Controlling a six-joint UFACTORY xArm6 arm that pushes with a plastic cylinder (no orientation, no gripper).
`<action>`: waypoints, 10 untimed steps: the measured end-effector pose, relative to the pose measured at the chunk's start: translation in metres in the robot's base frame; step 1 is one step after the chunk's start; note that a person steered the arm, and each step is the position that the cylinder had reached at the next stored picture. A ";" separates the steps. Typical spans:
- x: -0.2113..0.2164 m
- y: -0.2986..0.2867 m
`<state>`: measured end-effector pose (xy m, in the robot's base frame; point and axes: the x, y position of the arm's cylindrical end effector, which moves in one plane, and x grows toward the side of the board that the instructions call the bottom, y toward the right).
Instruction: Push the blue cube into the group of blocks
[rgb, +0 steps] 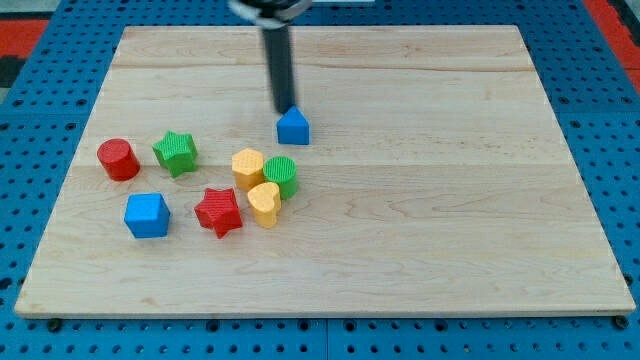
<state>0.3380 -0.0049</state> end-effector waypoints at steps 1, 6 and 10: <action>0.002 0.093; 0.240 -0.234; 0.174 -0.131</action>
<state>0.5119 -0.1361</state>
